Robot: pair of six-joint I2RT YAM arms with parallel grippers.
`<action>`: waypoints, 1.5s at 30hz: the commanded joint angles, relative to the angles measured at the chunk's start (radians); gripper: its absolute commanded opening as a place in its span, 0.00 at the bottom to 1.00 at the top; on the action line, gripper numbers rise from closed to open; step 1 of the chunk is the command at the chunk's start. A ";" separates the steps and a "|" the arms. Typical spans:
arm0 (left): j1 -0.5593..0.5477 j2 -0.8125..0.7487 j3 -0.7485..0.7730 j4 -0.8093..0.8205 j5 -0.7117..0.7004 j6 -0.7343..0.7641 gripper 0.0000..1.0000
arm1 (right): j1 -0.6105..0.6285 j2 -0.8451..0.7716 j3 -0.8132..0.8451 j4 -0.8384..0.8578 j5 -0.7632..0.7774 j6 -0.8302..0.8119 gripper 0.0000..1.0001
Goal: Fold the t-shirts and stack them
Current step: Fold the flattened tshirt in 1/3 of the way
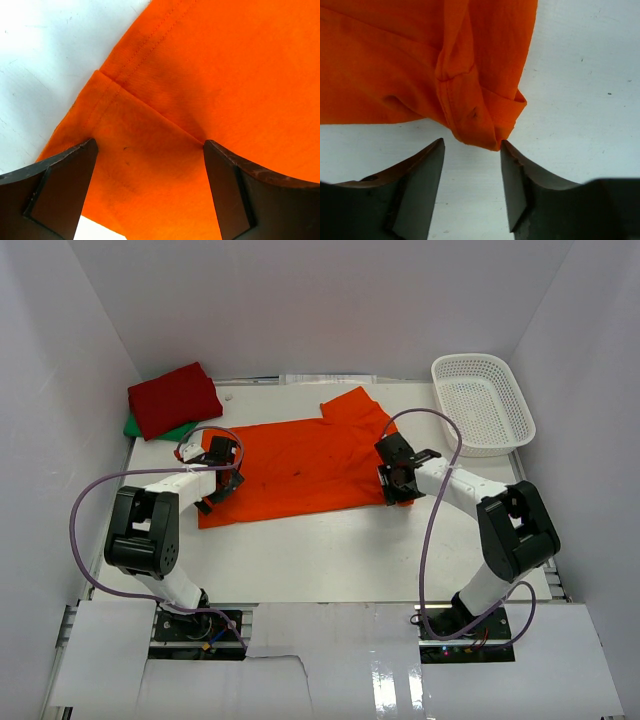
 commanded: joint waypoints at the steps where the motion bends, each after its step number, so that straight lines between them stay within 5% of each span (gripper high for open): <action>1: 0.002 0.017 -0.014 0.041 -0.008 -0.025 0.98 | 0.008 0.023 0.014 0.026 0.082 0.032 0.52; 6: 0.005 0.026 -0.015 0.043 -0.030 -0.012 0.98 | 0.008 0.025 0.026 0.009 0.140 0.041 0.15; 9: 0.010 0.029 -0.019 0.044 -0.034 -0.014 0.98 | 0.008 0.022 0.040 -0.019 0.175 0.046 0.08; 17: 0.019 0.032 -0.016 0.049 -0.033 -0.008 0.98 | 0.002 0.028 0.115 -0.115 0.281 -0.049 0.08; 25: 0.026 0.038 -0.033 0.047 -0.036 -0.008 0.98 | -0.035 0.128 0.209 -0.272 0.339 -0.043 0.08; 35: 0.026 0.044 -0.027 0.017 -0.036 -0.012 0.98 | -0.056 0.106 0.201 -0.384 0.479 0.133 0.26; 39: 0.026 0.032 -0.004 -0.043 -0.040 -0.029 0.98 | -0.064 0.066 0.228 -0.362 0.468 0.149 0.49; 45: 0.026 -0.061 0.016 -0.115 -0.011 -0.031 0.98 | -0.092 0.059 0.362 -0.234 0.244 0.075 0.51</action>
